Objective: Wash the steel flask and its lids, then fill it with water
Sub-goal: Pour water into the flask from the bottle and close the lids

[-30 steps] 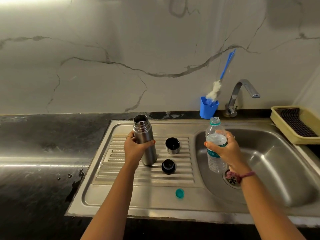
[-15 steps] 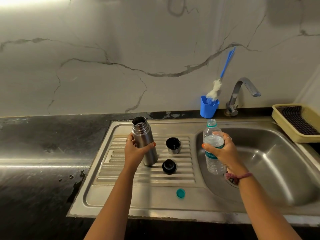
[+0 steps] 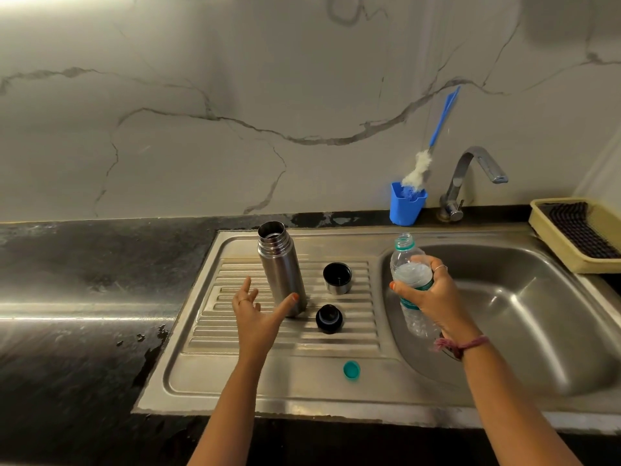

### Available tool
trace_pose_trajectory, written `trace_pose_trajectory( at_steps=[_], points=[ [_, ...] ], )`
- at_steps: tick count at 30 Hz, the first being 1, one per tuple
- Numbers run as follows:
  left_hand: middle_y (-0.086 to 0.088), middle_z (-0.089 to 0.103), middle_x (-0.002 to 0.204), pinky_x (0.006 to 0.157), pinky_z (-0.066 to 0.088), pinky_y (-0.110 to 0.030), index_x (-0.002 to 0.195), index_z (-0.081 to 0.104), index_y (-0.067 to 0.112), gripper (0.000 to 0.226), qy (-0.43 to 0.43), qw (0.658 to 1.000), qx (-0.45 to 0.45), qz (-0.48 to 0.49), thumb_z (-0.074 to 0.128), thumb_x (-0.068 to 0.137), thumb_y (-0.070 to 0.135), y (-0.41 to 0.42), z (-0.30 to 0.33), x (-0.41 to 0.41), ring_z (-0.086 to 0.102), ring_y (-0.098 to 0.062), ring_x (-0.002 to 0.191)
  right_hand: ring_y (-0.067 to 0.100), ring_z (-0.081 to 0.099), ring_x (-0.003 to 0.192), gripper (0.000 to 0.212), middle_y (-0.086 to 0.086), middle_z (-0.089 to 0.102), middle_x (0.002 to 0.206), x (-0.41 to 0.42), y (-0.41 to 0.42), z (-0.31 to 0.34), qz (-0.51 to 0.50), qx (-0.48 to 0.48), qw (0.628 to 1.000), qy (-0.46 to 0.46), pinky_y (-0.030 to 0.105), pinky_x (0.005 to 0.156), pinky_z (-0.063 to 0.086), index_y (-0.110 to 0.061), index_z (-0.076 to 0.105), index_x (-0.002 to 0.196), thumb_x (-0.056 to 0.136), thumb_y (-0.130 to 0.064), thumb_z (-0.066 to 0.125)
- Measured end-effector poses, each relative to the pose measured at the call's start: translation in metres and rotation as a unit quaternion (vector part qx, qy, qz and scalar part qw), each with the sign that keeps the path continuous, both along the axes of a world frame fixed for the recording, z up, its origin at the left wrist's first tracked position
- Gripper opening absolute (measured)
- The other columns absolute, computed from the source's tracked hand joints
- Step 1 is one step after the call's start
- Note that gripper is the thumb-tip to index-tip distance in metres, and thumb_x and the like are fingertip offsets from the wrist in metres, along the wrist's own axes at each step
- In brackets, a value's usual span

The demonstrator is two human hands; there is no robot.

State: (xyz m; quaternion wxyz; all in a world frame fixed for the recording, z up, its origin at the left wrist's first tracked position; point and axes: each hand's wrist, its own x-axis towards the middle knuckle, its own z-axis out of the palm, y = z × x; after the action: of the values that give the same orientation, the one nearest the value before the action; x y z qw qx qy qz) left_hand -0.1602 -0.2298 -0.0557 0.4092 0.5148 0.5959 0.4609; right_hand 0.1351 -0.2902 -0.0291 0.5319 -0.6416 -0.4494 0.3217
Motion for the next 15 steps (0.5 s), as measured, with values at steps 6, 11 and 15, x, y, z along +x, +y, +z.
trace_pose_trajectory(
  at_steps=[6,11,15],
  points=[
    [0.002,0.049,0.128,0.096,0.046,-0.029,0.140,0.040,0.021,0.085,-0.034,0.999,-0.014,0.003,0.084,0.069,0.032,-0.055,-0.024,0.016,0.053,-0.016,0.114,0.012,0.059,0.098,0.063,-0.009,0.053,0.108,-0.002,-0.001,-0.005,0.001,0.017,1.000,-0.018,0.027,0.080,0.053,-0.018,0.046,0.124,0.072,-0.013,0.081],
    [0.010,0.057,0.115,0.091,0.049,-0.024,0.118,0.051,0.031,0.055,0.039,0.997,-0.028,-0.067,0.085,0.075,0.027,-0.076,-0.042,0.036,0.056,-0.004,0.104,0.012,0.060,0.097,0.062,-0.003,0.054,0.110,-0.005,-0.004,-0.009,-0.004,0.034,0.999,-0.038,0.021,0.077,0.051,-0.019,0.047,0.121,0.071,-0.011,0.083],
    [0.010,0.059,0.108,0.086,0.049,-0.018,0.107,0.062,0.032,0.037,0.127,0.977,-0.008,-0.170,0.082,0.077,0.027,-0.083,-0.054,0.047,0.055,-0.002,0.099,0.017,0.061,0.099,0.064,0.005,0.056,0.115,-0.006,-0.006,-0.017,-0.011,0.029,0.998,-0.051,0.028,0.080,0.053,-0.018,0.048,0.122,0.069,-0.014,0.085]
  ],
)
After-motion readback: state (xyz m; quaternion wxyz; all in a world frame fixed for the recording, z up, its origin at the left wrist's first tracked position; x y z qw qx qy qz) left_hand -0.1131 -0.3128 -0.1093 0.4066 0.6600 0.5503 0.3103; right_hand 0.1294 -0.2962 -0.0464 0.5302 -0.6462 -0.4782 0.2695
